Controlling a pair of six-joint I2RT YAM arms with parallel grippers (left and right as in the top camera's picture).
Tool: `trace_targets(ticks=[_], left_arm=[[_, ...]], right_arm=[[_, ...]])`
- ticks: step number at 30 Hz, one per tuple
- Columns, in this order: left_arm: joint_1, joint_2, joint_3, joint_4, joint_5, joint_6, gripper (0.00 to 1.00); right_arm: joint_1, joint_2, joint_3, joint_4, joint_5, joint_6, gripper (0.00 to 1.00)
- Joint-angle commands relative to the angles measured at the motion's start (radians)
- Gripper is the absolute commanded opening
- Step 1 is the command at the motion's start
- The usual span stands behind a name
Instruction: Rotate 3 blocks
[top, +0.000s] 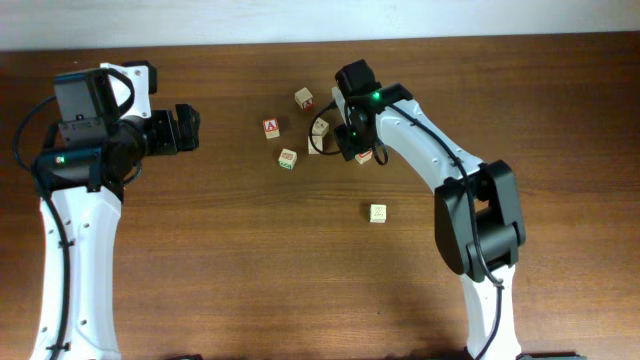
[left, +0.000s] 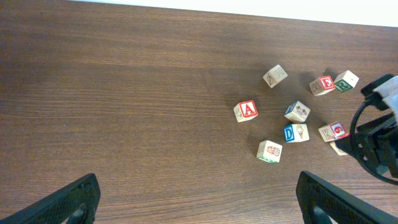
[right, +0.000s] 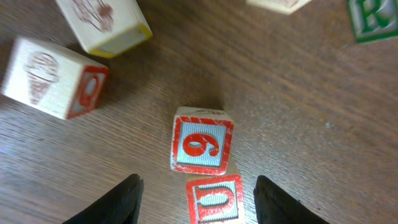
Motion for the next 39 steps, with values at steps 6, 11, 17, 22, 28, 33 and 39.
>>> trace_targets(ticks=[6,11,17,22,28,33,39], left_arm=[[-0.003,0.004,0.019,0.002,0.017,-0.003,0.99],[-0.003,0.004,0.019,0.002,0.017,-0.003,0.99],[-0.003,0.004,0.019,0.002,0.017,-0.003,0.99],[-0.003,0.004,0.019,0.002,0.017,-0.003,0.99],[-0.003,0.004,0.019,0.002,0.017,-0.003,0.99],[-0.003,0.004,0.019,0.002,0.017,-0.003,0.99],[-0.003,0.004,0.019,0.002,0.017,-0.003,0.99]], right_arm=[[-0.03,0.047,0.0,-0.017,0.011,-0.009,0.42],[-0.029,0.047,-0.03,-0.022,0.007,0.022,0.35],[-0.03,0.046,-0.015,-0.025,0.008,0.103,0.13],[-0.029,0.016,0.247,-0.31,-0.051,0.239,0.12],[-0.005,0.011,0.396,-0.639,-0.256,0.323,0.12],[0.074,0.011,0.19,-0.631,-0.17,0.394,0.11],[0.103,0.011,0.013,-0.528,-0.06,0.493,0.11]])
